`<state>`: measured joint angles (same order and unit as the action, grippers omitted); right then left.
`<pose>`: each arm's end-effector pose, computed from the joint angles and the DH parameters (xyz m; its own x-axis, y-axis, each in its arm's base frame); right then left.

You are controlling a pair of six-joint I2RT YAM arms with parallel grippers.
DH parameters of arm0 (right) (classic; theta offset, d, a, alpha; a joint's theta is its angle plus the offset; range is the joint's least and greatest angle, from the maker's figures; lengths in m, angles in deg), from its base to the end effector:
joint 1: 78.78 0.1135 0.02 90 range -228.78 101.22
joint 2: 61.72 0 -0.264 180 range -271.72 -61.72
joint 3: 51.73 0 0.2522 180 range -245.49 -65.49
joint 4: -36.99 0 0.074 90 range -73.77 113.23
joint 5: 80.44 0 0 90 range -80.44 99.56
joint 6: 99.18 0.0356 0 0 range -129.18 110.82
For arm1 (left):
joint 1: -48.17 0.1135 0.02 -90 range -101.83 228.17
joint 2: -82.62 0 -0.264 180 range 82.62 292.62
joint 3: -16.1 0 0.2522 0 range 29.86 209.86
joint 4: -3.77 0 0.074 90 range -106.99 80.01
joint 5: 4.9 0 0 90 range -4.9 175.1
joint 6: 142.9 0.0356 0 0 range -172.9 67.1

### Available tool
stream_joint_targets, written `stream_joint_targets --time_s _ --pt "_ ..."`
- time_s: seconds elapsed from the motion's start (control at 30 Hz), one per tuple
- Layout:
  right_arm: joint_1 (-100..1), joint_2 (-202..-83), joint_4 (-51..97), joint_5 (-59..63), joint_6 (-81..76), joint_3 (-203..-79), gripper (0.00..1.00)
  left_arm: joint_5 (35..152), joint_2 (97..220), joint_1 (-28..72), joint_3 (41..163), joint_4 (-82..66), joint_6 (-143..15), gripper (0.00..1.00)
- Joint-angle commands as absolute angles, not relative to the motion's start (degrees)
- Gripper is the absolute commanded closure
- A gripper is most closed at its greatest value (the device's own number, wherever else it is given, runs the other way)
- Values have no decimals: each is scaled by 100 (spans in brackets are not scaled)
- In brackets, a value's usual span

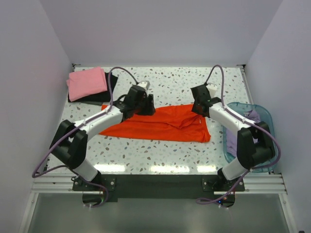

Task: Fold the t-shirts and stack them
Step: Fold the tshirt

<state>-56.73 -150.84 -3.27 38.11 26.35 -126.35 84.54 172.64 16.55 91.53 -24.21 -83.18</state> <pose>0.3038 0.1047 0.2283 -0.6592 0.2838 -0.6964 0.3796 0.9250 0.0176 0.2939 -0.1805 0.2398 -0.7587 -0.1250 -0.6393 0.1570 0.9174 -0.3656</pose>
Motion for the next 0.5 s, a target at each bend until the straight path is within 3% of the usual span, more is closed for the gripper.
stream_joint_targets --time_s 0.0,0.47 --pt "-5777 -15285 -393 3566 2387 -12939 51 8318 17692 952 9586 -2001 -7989 41" --pt "-6199 -15716 -209 2696 2501 -12992 53 8036 18984 -272 10376 -859 -7469 39"
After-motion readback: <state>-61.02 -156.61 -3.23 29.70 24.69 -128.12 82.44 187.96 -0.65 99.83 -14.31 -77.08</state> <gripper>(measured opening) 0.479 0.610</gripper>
